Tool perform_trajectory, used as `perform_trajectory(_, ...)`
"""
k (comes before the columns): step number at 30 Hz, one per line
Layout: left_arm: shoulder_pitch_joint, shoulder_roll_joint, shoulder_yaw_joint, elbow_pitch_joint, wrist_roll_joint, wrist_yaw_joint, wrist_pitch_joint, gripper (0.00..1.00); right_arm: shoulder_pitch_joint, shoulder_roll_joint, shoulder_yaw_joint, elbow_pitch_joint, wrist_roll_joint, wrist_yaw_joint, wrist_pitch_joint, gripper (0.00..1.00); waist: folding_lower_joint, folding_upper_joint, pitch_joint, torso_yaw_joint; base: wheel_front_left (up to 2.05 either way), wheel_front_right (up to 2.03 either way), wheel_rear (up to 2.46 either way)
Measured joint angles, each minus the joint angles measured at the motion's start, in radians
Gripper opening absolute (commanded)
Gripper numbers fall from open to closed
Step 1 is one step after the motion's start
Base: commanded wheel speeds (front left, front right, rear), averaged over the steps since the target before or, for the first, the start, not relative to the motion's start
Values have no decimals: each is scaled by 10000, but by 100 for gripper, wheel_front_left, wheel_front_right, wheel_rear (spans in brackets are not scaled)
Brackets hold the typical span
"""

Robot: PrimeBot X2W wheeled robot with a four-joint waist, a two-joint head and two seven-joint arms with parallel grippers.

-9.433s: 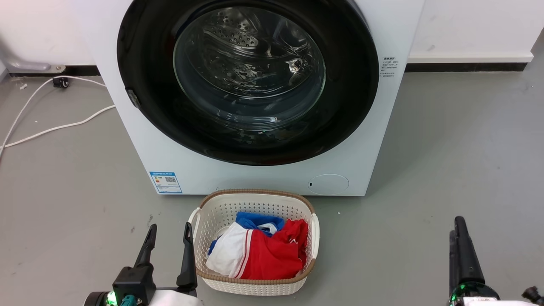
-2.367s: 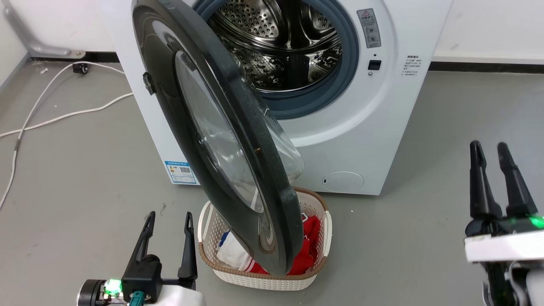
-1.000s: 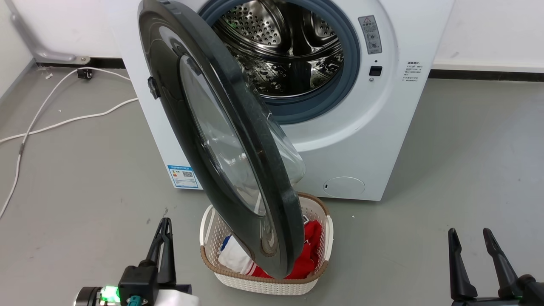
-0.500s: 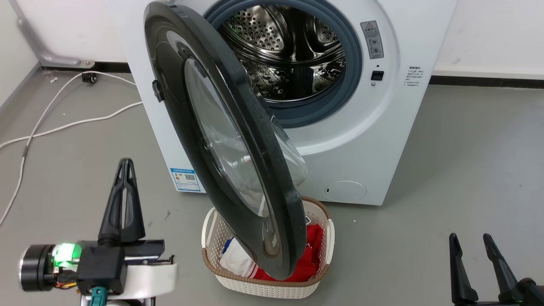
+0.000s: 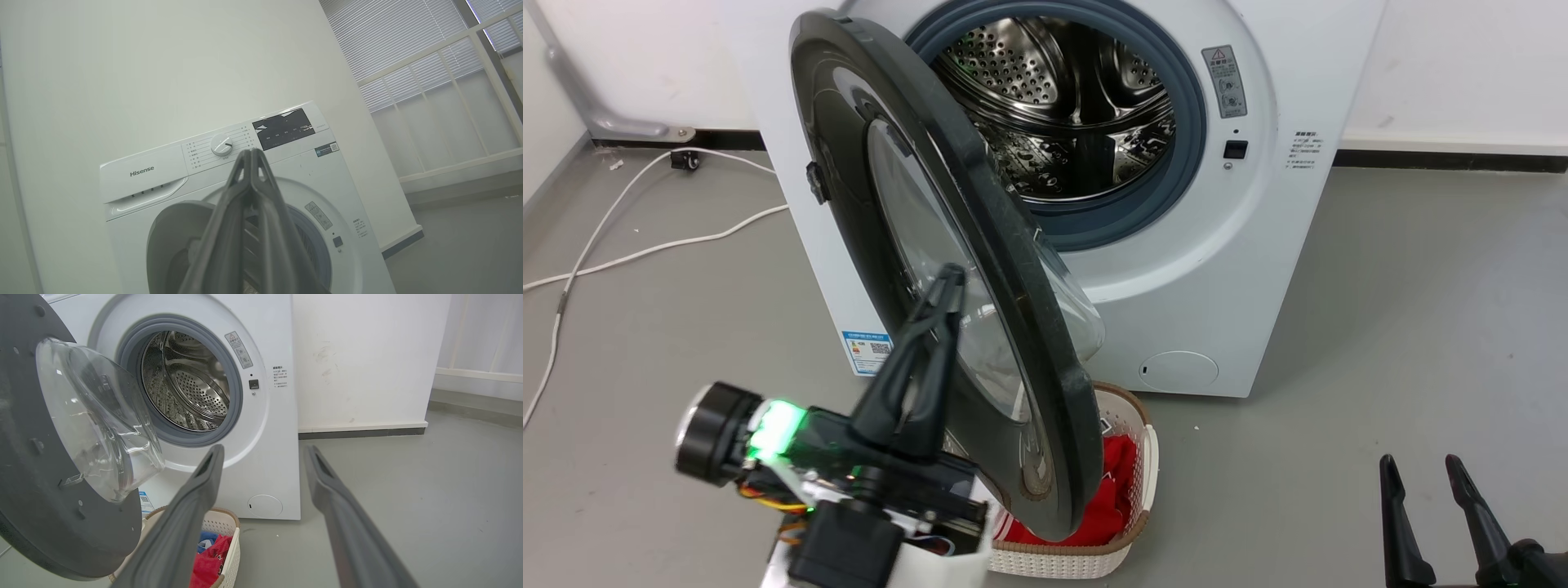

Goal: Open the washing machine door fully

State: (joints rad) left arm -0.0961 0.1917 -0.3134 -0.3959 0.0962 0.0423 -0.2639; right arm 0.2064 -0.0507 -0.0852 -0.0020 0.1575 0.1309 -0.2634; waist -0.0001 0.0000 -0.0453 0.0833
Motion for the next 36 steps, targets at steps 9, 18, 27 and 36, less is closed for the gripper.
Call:
perform_trajectory(9,-723,-303,-1710,368,61,-884,0,0,5,0,59,-19,-77,-2,0,100,0,0,59,-99,0,0,0)
perform_trajectory(18,-896,-738,-3411,1567,-128,-1333,-2,0,-27,0,98,-17,-79,0,0,100,1,0,208,-197,0,0,0)
perform_trajectory(27,-917,-890,-4063,3223,-487,-1377,0,0,-196,0,190,-2,-107,0,0,100,1,0,502,-372,0,0,0)
perform_trajectory(36,-971,-924,-3726,4803,-842,-938,4,0,-523,0,217,23,-167,0,0,100,2,0,1048,-514,0,0,0)
